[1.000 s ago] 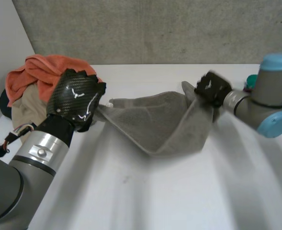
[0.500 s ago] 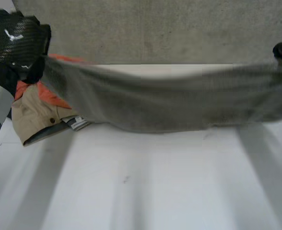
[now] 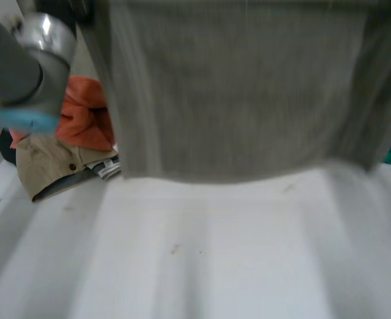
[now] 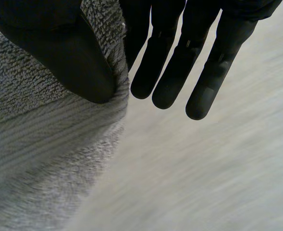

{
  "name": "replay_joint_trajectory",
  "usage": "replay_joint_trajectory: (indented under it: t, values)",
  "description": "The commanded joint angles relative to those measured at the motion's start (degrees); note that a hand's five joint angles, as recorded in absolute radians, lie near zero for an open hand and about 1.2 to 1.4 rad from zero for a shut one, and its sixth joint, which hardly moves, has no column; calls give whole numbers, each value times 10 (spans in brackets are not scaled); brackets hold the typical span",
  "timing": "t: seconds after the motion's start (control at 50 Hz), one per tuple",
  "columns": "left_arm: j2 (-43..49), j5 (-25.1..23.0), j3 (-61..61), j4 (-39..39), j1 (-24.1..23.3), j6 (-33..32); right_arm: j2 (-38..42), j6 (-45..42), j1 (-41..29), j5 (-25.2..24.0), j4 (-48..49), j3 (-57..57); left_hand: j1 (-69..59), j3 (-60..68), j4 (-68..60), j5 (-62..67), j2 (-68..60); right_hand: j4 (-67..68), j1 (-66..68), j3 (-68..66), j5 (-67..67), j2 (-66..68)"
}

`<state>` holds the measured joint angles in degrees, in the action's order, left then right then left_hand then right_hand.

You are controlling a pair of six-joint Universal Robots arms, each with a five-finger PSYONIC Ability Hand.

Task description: Fold the laundry.

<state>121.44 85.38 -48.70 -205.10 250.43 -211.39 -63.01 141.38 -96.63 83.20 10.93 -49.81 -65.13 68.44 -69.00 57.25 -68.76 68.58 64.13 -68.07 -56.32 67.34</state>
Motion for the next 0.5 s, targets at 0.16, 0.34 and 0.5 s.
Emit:
replay_joint_trajectory:
  t: [0.16, 0.34, 0.5]
  values:
    - [-1, 25, -68, -167, -6, 23, -19, 72, -14, -17, 259, -128, -149, 116, -110, 128, -112, 114, 159, -119, -137, 127]
    - [6, 10, -253, -164, -13, 21, 41, 71, -11, -55, 176, -216, -149, 116, -110, 128, -112, 114, 159, -119, -137, 127]
    - [38, -28, -381, -145, -15, -1, 131, 49, -10, -68, 96, -246, -149, 116, -110, 128, -112, 114, 159, -119, -137, 127]
